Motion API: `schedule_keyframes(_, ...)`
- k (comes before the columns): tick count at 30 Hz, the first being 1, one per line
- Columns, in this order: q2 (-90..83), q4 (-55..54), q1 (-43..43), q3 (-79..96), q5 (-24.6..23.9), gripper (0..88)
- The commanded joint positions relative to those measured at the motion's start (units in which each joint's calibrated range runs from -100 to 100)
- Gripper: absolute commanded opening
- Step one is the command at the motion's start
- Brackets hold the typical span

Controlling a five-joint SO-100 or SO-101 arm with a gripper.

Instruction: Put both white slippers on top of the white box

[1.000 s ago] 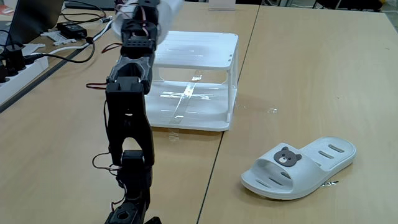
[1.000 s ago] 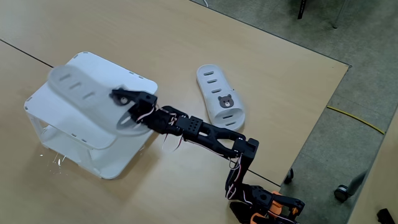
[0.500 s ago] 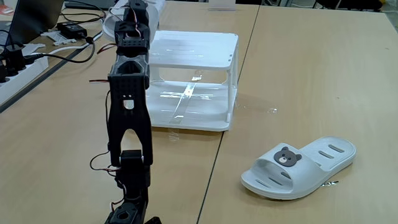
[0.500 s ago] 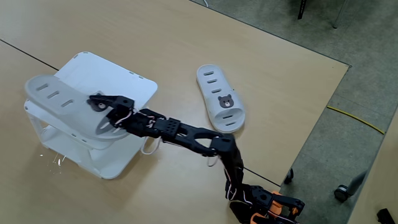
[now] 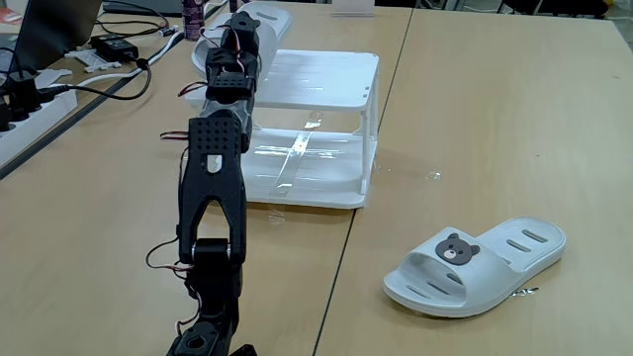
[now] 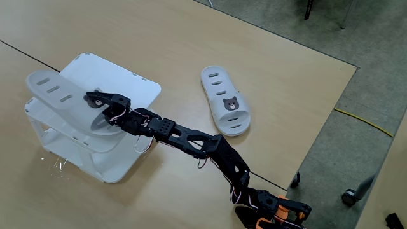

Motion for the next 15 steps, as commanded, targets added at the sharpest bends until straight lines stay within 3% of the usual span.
schedule_keyframes(1, -2.19, -0.21, 0.04, -6.86, 0.42, 1.2)
schedule_keyframes(6, -2.10, -0.21, -0.04, -6.77, 0.42, 16.5)
schedule_keyframes(15, -3.45, -0.04, -0.04, -0.72, 0.42, 27.0)
